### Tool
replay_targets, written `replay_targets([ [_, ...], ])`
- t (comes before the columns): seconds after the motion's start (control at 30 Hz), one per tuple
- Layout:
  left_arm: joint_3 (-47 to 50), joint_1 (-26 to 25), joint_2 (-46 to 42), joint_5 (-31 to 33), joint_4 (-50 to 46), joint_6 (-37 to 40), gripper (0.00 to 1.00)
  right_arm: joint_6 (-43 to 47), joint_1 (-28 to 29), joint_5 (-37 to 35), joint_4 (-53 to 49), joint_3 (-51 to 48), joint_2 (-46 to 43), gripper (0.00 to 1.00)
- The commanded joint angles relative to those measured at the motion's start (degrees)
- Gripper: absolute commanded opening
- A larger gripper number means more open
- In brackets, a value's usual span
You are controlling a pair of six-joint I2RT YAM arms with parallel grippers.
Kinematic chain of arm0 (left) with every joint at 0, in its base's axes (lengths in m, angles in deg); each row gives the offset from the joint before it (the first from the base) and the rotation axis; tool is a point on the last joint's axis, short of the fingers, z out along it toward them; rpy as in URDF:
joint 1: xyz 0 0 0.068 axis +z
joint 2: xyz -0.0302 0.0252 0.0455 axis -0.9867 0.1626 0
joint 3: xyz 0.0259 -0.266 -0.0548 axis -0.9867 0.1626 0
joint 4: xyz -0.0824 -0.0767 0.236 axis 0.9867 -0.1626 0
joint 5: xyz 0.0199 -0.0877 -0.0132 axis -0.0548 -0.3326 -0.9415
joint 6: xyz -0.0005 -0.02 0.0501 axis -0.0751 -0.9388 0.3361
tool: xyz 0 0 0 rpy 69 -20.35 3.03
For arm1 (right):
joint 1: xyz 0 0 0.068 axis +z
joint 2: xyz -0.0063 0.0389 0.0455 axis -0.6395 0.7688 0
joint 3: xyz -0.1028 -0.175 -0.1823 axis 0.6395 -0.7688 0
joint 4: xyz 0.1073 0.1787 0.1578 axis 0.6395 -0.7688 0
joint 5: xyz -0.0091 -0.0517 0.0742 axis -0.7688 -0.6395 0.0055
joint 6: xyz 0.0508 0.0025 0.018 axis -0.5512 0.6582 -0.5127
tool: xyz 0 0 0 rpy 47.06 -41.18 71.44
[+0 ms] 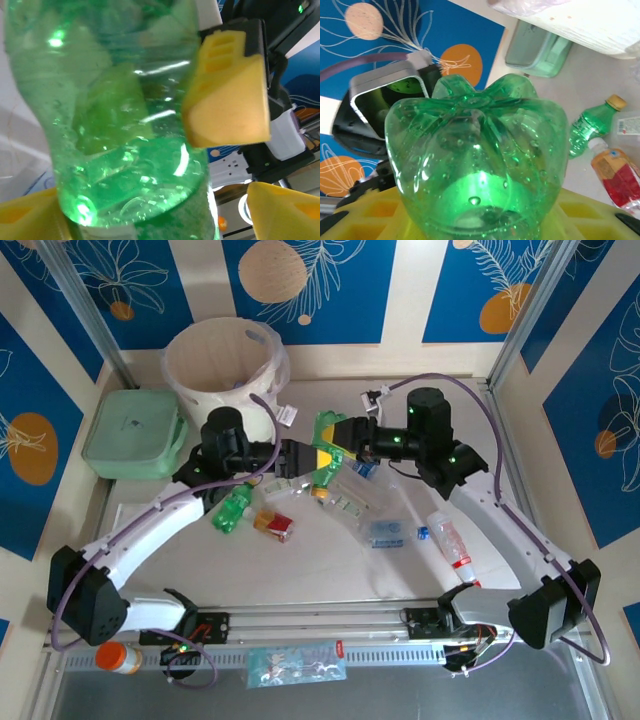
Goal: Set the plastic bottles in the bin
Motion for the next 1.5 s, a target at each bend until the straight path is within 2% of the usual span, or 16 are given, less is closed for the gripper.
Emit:
replay_targets([
  [0.0,1.1,-0.7,1.4,-4.7,16.0,-9.1,0.76,-4.0,0.5,2.8,7.7,-3.4,-1.8,0.49],
  [0.17,2.7,-1.0,4.7,-5.8,29.9,-19.0,0.54,-5.4,0.6,1.5,11.6,-7.0,-4.0,0.49],
  [0.23,2.6,-1.2,5.6,-6.3,31.7,-20.0,0.47,-5.2,0.7,1.0,11.4,-7.4,-4.2,0.5],
  [0.3,2.3,-1.3,5.6,-6.4,31.2,-19.5,0.44,-4.3,0.6,0.4,10.0,-7.4,-4.7,0.55],
  [0.47,-0.4,-1.3,3.0,-5.4,19.1,-10.7,0.41,-1.7,-0.2,-2.6,5.5,-6.6,-6.5,0.81],
  [0.53,-2.1,-1.2,1.9,-4.7,12.5,-6.0,0.41,-0.3,-1.1,-3.9,3.1,-5.7,-7.5,0.87],
  [0.6,-4.4,-0.8,0.9,-3.0,4.0,-0.3,0.41,1.3,-2.3,-5.5,-0.2,-4.4,-8.8,0.88],
  [0.73,-12.1,0.7,0.5,6.1,-18.5,13.5,0.42,4.2,-6.2,-7.6,-5.6,-2.4,-12.5,0.88],
  [0.87,-20.6,3.5,2.3,15.5,-31.0,21.3,0.37,8.0,-9.3,-8.6,-10.7,-0.4,-15.5,0.86],
  [0.97,-26.1,7.3,5.1,18.6,-33.3,22.0,0.27,10.7,-10.6,-9.1,-14.1,0.7,-17.0,0.86],
  [1.13,-35.8,14.1,11.2,25.0,-36.7,23.4,0.0,12.6,-11.3,-9.5,-17.3,0.5,-18.5,0.85],
  [1.27,-43.3,16.9,16.6,37.1,-41.8,27.2,0.0,13.6,-11.3,-11.0,-19.2,-0.3,-19.6,0.85],
  [1.47,-52.2,19.4,24.5,57.7,-44.5,28.2,0.03,12.1,-10.9,-9.7,-18.9,-4.4,-21.0,0.84],
])
